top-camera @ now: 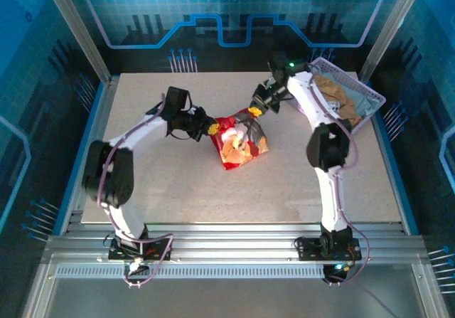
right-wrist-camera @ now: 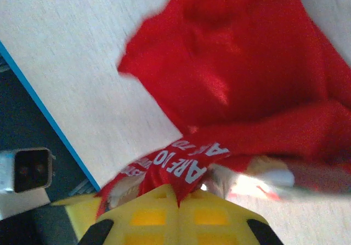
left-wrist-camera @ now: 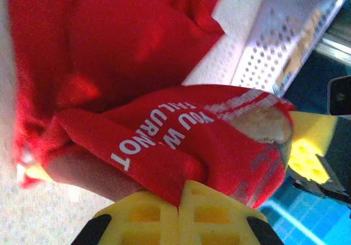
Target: Fold and stack the t-shirts
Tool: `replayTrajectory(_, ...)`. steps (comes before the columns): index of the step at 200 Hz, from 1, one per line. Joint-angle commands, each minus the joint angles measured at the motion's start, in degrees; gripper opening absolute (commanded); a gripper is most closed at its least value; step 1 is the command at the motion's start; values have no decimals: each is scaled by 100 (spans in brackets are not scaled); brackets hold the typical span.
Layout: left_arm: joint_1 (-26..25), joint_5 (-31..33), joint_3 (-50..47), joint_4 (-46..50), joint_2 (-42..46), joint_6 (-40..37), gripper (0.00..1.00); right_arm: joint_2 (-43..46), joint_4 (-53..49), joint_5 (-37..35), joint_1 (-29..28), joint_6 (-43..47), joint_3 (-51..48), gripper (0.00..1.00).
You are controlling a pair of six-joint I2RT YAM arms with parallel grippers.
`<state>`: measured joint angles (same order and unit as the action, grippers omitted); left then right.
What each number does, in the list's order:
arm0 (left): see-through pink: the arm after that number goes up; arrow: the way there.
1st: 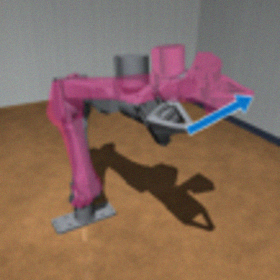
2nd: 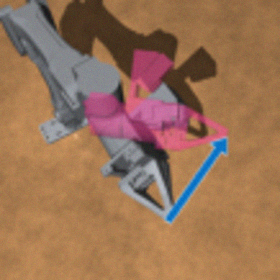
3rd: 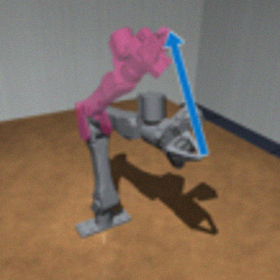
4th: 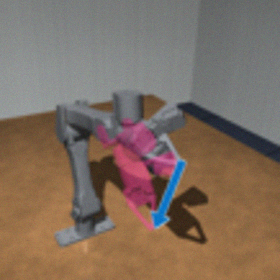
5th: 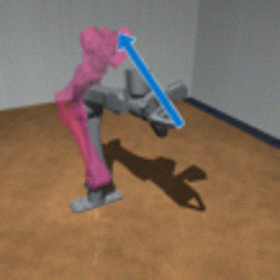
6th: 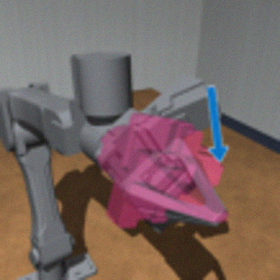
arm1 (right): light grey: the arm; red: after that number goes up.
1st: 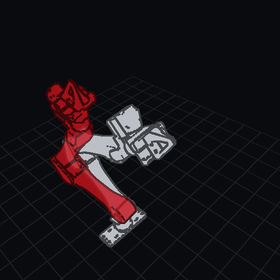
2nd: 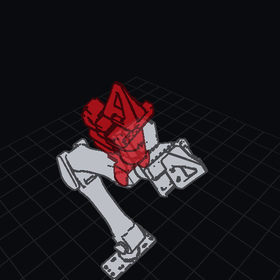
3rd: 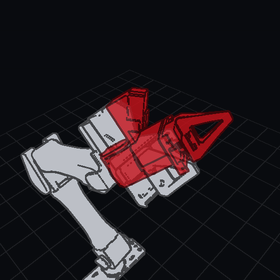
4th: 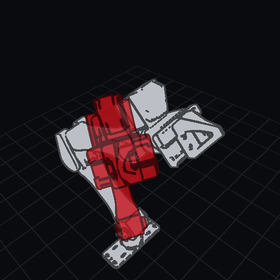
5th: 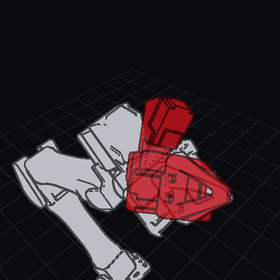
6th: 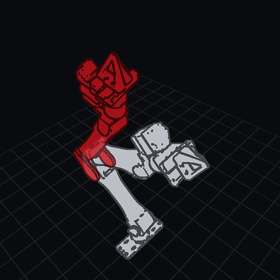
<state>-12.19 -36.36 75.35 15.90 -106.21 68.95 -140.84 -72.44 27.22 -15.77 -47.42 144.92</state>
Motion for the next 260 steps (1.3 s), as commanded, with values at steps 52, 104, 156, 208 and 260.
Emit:
replayTrajectory(52, 718, 249, 1767, 527, -1534, -192, 58, -1253, 1750, 654, 459, -418, 958, 54)
replayTrajectory(104, 468, 752, 617, -131, -713, -178, 56, 654, 2686, 18, 448, 325, -1691, 57)
replayTrajectory(156, 520, 885, 547, -432, -1085, -255, 60, 820, 2405, -495, 309, 881, -2432, 54)
replayTrajectory(208, 405, 823, 635, -433, -1304, -469, 59, 380, 2360, -324, 83, 1171, -2782, 51)
replayTrajectory(260, 375, 1317, -264, -5, -278, -856, 59, 347, 1930, -698, -283, 1353, -3470, 47)
